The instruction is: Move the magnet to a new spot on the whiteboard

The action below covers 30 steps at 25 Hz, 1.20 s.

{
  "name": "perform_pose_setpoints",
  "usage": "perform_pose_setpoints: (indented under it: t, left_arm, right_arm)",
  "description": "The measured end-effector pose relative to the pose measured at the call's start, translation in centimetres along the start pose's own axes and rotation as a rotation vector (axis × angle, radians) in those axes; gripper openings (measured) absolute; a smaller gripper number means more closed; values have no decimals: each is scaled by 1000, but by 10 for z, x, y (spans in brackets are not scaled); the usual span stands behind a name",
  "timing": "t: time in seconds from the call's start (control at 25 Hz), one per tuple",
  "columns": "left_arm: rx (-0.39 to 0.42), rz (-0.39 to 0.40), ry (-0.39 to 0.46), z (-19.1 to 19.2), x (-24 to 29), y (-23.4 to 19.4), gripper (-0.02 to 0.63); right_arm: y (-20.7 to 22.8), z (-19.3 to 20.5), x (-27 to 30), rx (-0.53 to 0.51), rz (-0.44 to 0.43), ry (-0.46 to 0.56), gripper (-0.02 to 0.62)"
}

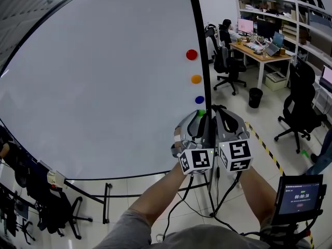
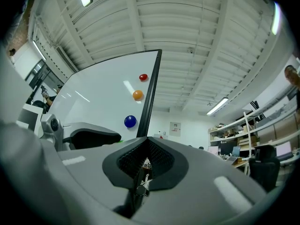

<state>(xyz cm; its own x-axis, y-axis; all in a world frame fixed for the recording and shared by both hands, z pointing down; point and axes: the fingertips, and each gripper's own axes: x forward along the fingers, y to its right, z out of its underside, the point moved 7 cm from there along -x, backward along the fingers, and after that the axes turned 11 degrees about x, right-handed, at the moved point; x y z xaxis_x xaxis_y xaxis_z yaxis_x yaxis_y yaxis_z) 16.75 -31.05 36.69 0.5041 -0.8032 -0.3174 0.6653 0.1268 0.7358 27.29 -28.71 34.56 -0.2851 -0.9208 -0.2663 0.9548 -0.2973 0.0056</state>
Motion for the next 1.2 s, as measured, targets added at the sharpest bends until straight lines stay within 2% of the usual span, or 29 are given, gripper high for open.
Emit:
perform_pose_setpoints:
  t: [0.2,0.48,0.64,0.8,0.88,1.04,1.2]
  left_arm:
    - [-169,-21,-19,3,-25,-21,3]
    - [-396,-14,-27,8,-47,-49,1]
    - [-438,-15,-40,9,-59,-63,2]
    - [-464,-21,-59,24,-91,-87,0]
    - [-479,-19,-69,33,-115,-101,0]
    - [-498,-17,-70,56,-187,-148,0]
    - [-513,1,-64,62,-226,-166,0]
  right_arm:
    - [-11,-1,-4,34,-19,-4,6]
    - [-35,6,-4,74,-77,-20,6]
    - [-53,4,-5,88,-107,-19,6]
    - [-95,1,-4,92,-132,-14,6]
    - [-125,1,-8,95,-139,-21,6]
    - [-215,0,-21,88,-146,-29,6]
    - [-260,-3,-37,79,-137,-35,6]
